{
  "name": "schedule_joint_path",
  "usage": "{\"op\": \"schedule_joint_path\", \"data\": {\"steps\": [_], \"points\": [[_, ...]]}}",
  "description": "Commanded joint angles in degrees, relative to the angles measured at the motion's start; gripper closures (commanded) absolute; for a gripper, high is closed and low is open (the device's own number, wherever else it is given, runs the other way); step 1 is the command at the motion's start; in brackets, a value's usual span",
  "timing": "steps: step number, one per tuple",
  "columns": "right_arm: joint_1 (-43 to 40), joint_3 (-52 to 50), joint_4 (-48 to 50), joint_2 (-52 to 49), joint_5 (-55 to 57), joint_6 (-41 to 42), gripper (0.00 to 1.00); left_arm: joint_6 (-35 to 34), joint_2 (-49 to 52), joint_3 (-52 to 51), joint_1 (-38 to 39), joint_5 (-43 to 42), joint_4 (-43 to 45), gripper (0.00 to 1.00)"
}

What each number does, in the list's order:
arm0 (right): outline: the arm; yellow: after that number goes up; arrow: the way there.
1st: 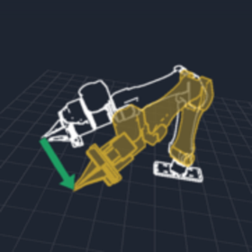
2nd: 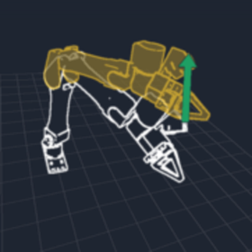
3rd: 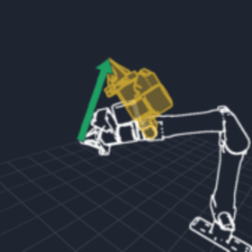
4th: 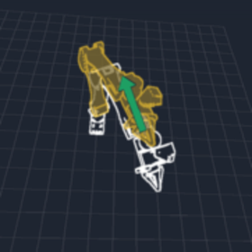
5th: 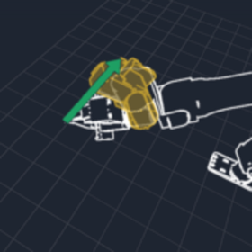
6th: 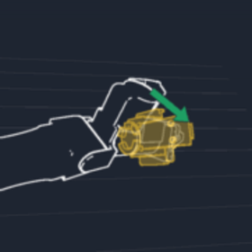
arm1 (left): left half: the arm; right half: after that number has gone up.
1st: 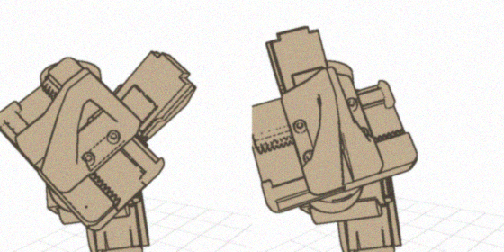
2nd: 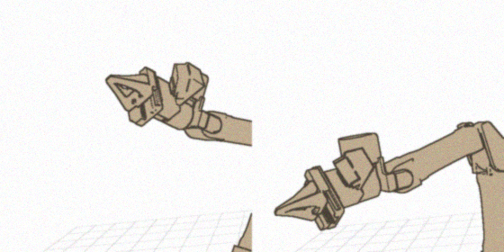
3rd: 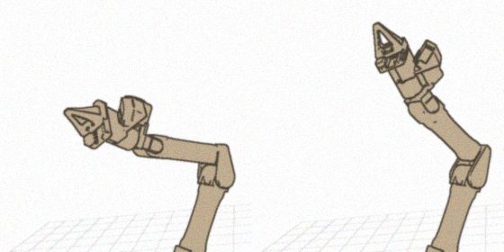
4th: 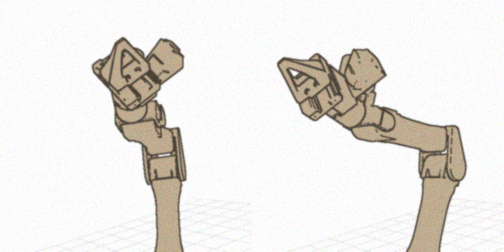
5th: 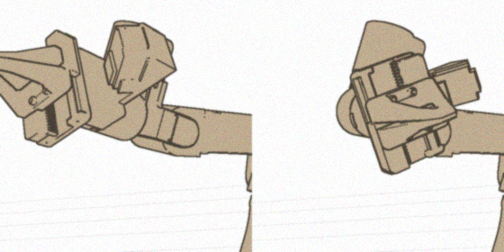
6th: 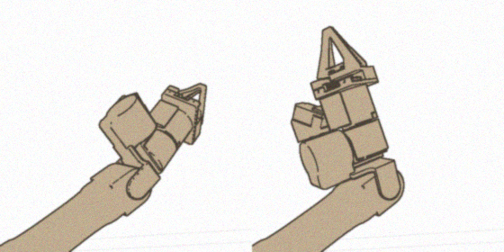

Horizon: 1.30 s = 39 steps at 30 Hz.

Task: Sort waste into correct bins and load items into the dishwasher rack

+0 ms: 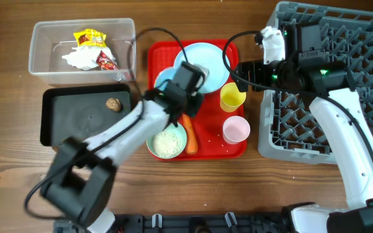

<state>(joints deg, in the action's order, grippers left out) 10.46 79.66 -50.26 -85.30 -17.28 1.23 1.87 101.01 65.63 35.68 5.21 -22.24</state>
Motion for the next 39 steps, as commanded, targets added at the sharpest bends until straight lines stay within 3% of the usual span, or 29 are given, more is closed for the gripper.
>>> {"op": "schedule_joint_path", "data": {"steps": [1, 7, 8, 9, 11, 12, 15, 16, 20, 22, 30, 35, 39], "points": [[0.0, 0.5, -0.1, -0.7, 0.8, 0.4, 0.0, 1.9, 3.6, 0.2, 0.4, 5.2, 0.2, 0.96], [0.0, 0.5, -0.4, -0.7, 0.8, 0.4, 0.0, 0.9, 3.9, 0.2, 0.4, 8.6, -1.8, 0.94], [0.0, 0.5, -0.5, -0.7, 0.8, 0.5, 0.0, 0.9, 3.9, 0.2, 0.4, 8.6, -2.0, 0.84], [0.0, 0.5, -0.7, -0.7, 0.8, 0.5, 0.0, 0.9, 3.9, 0.2, 0.4, 8.6, -2.0, 0.57], [0.0, 0.5, -0.8, -0.7, 0.8, 0.4, 0.0, 0.4, 3.3, 0.9, 0.5, 8.6, -2.5, 0.21], [0.0, 0.5, -0.8, -0.7, 0.8, 0.4, 0.0, -2.1, 0.9, 3.1, 0.5, 8.6, -5.6, 0.19], [0.0, 0.5, -0.9, -0.7, 0.8, 0.4, 0.0, -2.8, -7.2, 6.9, 0.8, 6.9, -13.3, 0.18], [0.0, 0.5, -0.9, -0.7, 0.8, 0.4, 0.0, -2.8, -10.8, 6.9, 1.1, 2.7, -16.7, 0.2], [0.0, 0.5, -0.8, -0.7, 0.8, 0.4, 0.01, -2.8, -11.7, 6.3, 1.2, -5.5, -29.0, 0.33], [0.0, 0.5, -0.9, -0.7, 0.8, 0.4, 0.0, -2.8, -10.5, 5.2, 1.2, -7.8, -32.1, 0.34], [0.0, 0.5, -1.1, -0.7, 0.8, 0.4, 0.0, -2.5, -9.2, -0.5, 2.4, -13.0, -34.9, 0.37], [0.0, 0.5, -1.0, -0.7, 0.8, 0.5, 0.0, -2.6, -9.2, -6.9, 3.6, -13.8, -32.0, 0.41], [0.0, 0.5, -1.1, -0.7, 0.8, 0.4, 0.0, -4.7, -9.0, -10.2, 3.5, -13.5, -25.9, 0.53]]}}
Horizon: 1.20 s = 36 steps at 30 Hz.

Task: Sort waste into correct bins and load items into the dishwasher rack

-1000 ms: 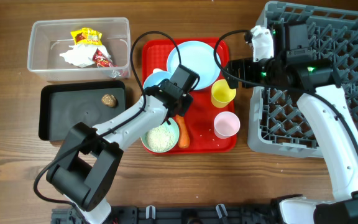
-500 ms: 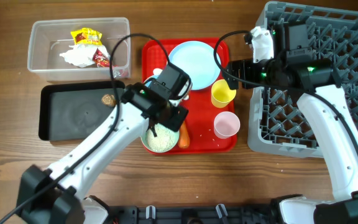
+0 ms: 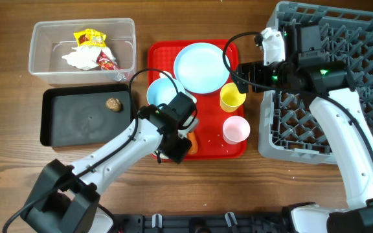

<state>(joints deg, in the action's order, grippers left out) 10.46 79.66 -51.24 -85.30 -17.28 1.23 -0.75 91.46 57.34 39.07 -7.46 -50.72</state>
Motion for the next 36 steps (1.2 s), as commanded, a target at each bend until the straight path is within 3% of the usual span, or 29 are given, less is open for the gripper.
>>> {"op": "schedule_joint_path", "data": {"steps": [1, 5, 7, 12, 24, 33, 36], "points": [[0.0, 0.5, -0.2, -0.7, 0.8, 0.4, 0.0, -2.8, 0.7, -2.5, 0.2, -0.8, 3.6, 0.55], [0.0, 0.5, -0.2, -0.7, 0.8, 0.4, 0.0, -3.2, 2.4, -5.7, 0.2, -0.8, 7.3, 0.63], [0.0, 0.5, -0.2, -0.7, 0.8, 0.4, 0.0, -3.4, 3.7, -5.9, 0.2, -0.8, 7.3, 0.78], [0.0, 0.5, -0.2, -0.7, 0.8, 0.4, 0.0, -5.8, 3.8, -5.8, 0.2, -0.6, 11.2, 0.96], [0.0, 0.5, 0.2, -0.7, 0.8, 0.4, 0.0, -10.5, -2.2, 1.4, -2.5, -0.8, 8.7, 0.96], [0.0, 0.5, 1.5, -0.7, 0.5, 0.9, 0.0, -15.0, -9.3, 1.4, -15.0, -1.2, 7.8, 0.96], [0.0, 0.5, 2.2, -0.7, 0.6, 1.9, 0.0, -15.0, -9.3, 1.4, -21.0, -5.8, 6.8, 0.96]]}}
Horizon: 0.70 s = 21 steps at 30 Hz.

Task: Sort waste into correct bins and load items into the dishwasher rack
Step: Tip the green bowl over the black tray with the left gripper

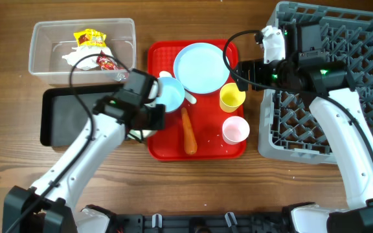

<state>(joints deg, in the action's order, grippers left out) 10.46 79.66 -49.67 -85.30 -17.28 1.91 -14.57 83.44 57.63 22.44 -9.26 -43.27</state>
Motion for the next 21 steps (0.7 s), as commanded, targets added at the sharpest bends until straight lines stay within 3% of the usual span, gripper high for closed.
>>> {"op": "schedule_joint_path", "data": {"steps": [1, 7, 14, 21], "points": [[0.0, 0.5, 0.8, -0.7, 0.5, 1.3, 0.0, -1.1, -1.3, 1.2, -6.9, -5.3, -1.4, 0.96], [0.0, 0.5, -0.2, -0.7, 0.6, 1.3, 0.0, -0.9, -1.3, 1.2, -15.6, -5.8, -3.3, 0.96], [0.0, 0.5, -0.5, -0.7, 0.6, 1.2, 0.0, 0.4, -1.2, 1.2, -20.4, -8.3, -2.8, 0.96], [0.0, 0.5, -0.3, -0.7, 0.7, 1.1, 0.0, 0.6, -1.7, 1.3, -22.7, -24.3, 3.7, 0.96]]}}
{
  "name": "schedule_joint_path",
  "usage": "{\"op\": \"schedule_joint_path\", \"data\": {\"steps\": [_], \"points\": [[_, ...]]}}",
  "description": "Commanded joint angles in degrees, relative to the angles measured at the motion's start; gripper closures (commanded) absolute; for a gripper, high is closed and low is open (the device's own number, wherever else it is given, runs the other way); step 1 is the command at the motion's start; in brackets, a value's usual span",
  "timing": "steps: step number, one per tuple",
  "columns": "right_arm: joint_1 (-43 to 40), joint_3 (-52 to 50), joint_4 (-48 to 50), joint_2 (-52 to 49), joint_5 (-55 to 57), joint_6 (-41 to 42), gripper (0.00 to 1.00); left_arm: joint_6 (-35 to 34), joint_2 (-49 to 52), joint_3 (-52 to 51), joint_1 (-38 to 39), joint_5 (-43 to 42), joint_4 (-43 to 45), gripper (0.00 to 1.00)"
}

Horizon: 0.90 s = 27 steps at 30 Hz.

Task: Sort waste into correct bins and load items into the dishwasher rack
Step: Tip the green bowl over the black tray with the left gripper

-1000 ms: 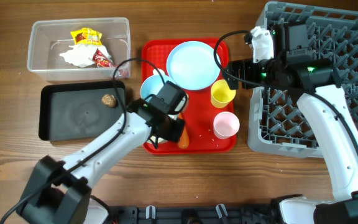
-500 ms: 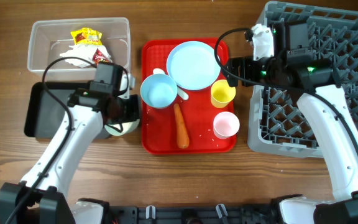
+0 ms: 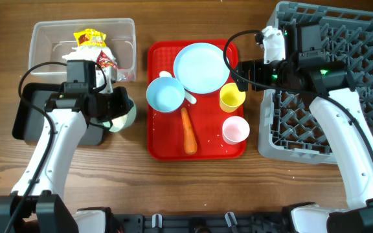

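My left gripper (image 3: pixel 112 107) is shut on the rim of a pale green bowl (image 3: pixel 123 115), held tilted over the right end of the black bin (image 3: pixel 28 116). The red tray (image 3: pixel 167 145) carries a blue plate (image 3: pixel 201 65), a blue bowl (image 3: pixel 164 94), a carrot (image 3: pixel 188 129), a yellow cup (image 3: pixel 232 98) and a pink cup (image 3: pixel 236 129). My right gripper (image 3: pixel 241 70) hovers just above the yellow cup, beside the plate; its jaws are too dark to read. What the green bowl holds is hidden.
A clear bin (image 3: pixel 44 39) with wrappers and crumpled paper stands at the back left. The grey dishwasher rack (image 3: pixel 342 110) fills the right side, under my right arm. A white spoon handle (image 3: pixel 190 98) pokes out beside the blue bowl.
My left gripper moved left from the red tray's left edge to over the black bin, and the green bowl now shows tilted in its grip. The black bin's left edge sits further left.
The green bowl of rice stood at the tray's front left while my left gripper hovered over the blue bowl. Then the gripper was down on the rice bowl. Then the bowl was off the tray at its left edge, and now over the black bin. The right arm stayed still.
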<state>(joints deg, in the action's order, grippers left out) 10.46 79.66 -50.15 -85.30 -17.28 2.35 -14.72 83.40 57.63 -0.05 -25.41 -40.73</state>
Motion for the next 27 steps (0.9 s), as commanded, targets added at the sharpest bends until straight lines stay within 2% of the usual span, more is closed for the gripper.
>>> {"op": "schedule_joint_path", "data": {"steps": [1, 4, 6, 8, 13, 20, 27], "points": [[0.0, 0.5, 0.2, -0.7, 0.8, 0.7, 0.0, 0.8, -2.4, 1.3, -0.2, -8.4, 1.1, 0.96], [0.0, 0.5, 0.2, -0.7, 0.8, 0.7, 0.0, 0.8, -6.6, 1.3, -2.7, -8.7, 1.1, 0.96], [0.0, 0.5, 0.1, -0.7, 0.8, 0.7, 0.0, 0.8, -8.5, 1.3, -6.9, -8.7, 1.1, 0.96], [0.0, 0.5, 0.1, -0.7, 0.8, 0.7, 0.0, 0.8, -8.2, 1.3, -14.9, -11.5, 1.6, 0.96], [0.0, 0.5, 0.1, -0.7, 0.8, 0.7, 0.0, 0.8, -7.6, 1.3, -23.1, -15.9, 4.0, 0.96], [0.0, 0.5, -0.1, -0.7, 0.8, 0.6, 0.0, 0.8, -2.7, 1.3, -24.9, -17.3, 7.2, 0.96], [0.0, 0.5, 0.0, -0.7, 0.8, 0.7, 0.0, 3.4, 2.8, 1.2, -33.1, -28.3, 9.3, 0.96]]}}
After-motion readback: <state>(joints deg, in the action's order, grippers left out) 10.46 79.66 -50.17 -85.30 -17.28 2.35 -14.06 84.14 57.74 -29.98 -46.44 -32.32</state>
